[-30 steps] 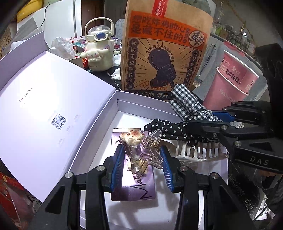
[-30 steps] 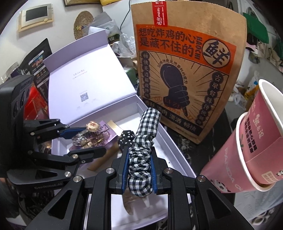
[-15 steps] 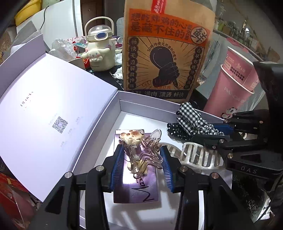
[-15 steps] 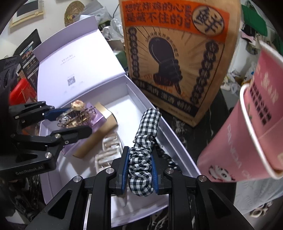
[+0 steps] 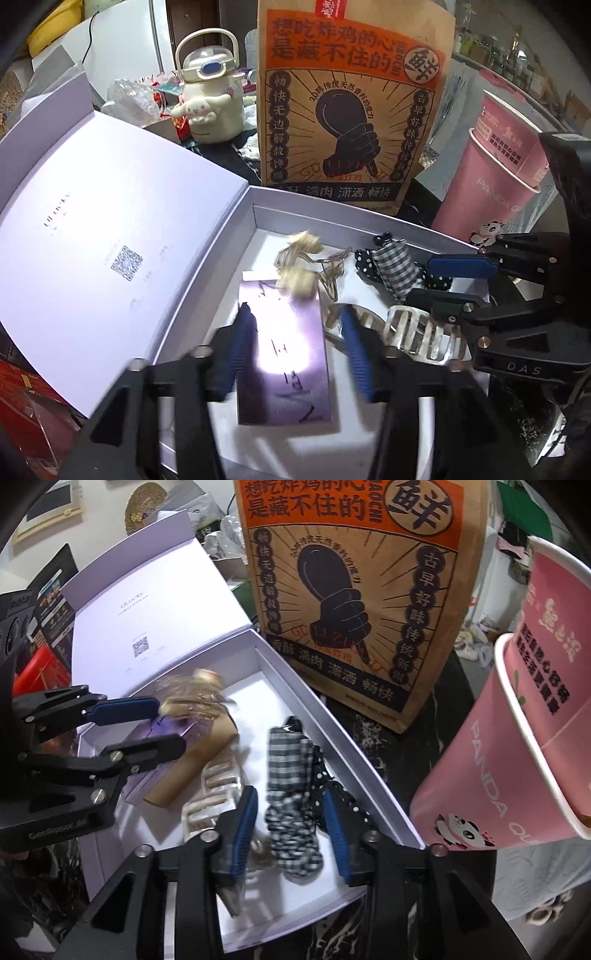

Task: Organize rigid objects
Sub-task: 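Lower the gold clip into the box with the left tool while the right tool lowers the scrunchie, then open both tools and withdraw them from the lavender box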

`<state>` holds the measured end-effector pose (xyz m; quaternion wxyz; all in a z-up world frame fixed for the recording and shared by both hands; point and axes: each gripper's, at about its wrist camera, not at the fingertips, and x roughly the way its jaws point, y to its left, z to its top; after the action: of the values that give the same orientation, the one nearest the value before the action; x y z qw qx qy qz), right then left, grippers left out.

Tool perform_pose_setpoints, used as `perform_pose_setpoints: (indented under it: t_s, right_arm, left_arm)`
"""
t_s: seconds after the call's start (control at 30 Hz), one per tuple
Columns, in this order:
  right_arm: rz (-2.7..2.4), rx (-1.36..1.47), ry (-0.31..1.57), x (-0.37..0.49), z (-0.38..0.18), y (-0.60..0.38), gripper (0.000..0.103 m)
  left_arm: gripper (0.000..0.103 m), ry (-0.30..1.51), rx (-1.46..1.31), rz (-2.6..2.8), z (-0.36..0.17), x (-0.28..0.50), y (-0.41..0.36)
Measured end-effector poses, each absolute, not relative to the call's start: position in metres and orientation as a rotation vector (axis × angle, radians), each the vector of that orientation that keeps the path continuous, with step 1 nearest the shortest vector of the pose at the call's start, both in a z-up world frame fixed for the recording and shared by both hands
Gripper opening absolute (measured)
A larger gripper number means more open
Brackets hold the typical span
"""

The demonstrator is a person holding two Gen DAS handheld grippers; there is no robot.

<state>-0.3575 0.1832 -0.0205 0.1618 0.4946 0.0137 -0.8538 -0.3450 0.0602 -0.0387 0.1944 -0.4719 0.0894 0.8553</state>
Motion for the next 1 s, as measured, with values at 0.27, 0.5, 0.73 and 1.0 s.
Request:
perform_pose_setpoints:
  t_s: [0.27, 0.5, 0.73, 1.0]
  right_arm:
    - [-2.457, 1.397, 0.029, -0.350, -0.014, 0.187, 0.038]
    - [-2.480, 1.373, 0.043, -0.341, -0.007, 0.191, 0.040]
    - [-2.507, 1.329, 0.061, -0.327, 0.006, 0.191, 0.041]
    - [-2.552, 1.262, 0.075, -0.308, 0.032, 0.193, 0.041]
  left_arm:
    - [0.082, 0.217, -1.348, 2.406, -0.040, -0.344, 0.056]
    - [0.082, 0.234, -1.308, 2.442, -0.027, -0.334, 0.057]
    - [0.082, 0.232, -1.259, 2.467, -0.010, -0.321, 0.056]
    - [0.082, 0.236, -1.179, 2.507, 0.015, -0.306, 0.053]
